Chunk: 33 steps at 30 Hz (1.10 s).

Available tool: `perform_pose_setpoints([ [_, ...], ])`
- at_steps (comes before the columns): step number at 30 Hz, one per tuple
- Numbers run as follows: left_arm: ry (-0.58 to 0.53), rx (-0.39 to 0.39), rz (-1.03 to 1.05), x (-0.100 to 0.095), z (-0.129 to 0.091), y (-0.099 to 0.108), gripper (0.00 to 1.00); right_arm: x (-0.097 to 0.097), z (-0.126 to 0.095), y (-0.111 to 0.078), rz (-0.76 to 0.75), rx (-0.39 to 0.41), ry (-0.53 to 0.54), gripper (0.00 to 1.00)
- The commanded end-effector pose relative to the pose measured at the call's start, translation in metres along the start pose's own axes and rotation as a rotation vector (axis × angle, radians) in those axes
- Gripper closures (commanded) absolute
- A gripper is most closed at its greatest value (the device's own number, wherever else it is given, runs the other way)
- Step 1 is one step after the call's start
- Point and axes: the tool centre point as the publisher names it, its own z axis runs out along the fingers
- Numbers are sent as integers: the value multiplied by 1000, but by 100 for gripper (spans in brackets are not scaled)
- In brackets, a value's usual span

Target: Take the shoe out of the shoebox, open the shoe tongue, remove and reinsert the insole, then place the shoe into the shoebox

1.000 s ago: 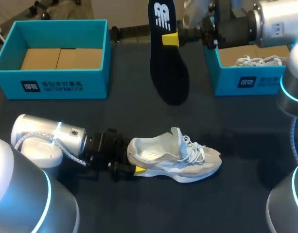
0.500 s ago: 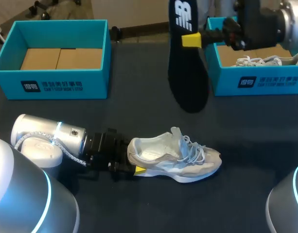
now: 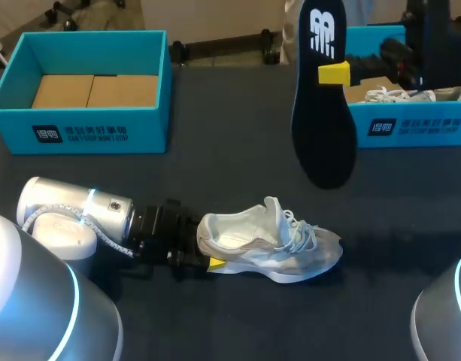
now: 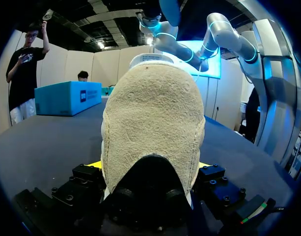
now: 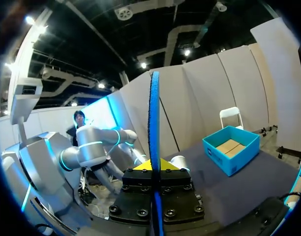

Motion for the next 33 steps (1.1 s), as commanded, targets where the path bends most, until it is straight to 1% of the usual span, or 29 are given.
perform_pose_setpoints([
  [1,-3,-1,0,0,1,1,100,4,-2,-4,8,-5,-34,100],
  [2,-3,-1,0,0,1,1,100,9,-10,-3,8,-68,-39,100],
  [3,-3,-1,0,0,1,1,100,13,-15,-3,2,-76,-48,100],
  [7,-3,-1,0,0,1,1,100,29,-23,1,-11,-70,-81,100],
  [13,-3,-1,0,0,1,1,100,46,-25,-1,0,-55,-74,100],
  [20,-3,-1,0,0,1,1,100,52,-25,-12,38,-38,-58,100],
  [33,-3,-1,0,0,1,1,100,52,-25,-12,38,-38,-58,100],
])
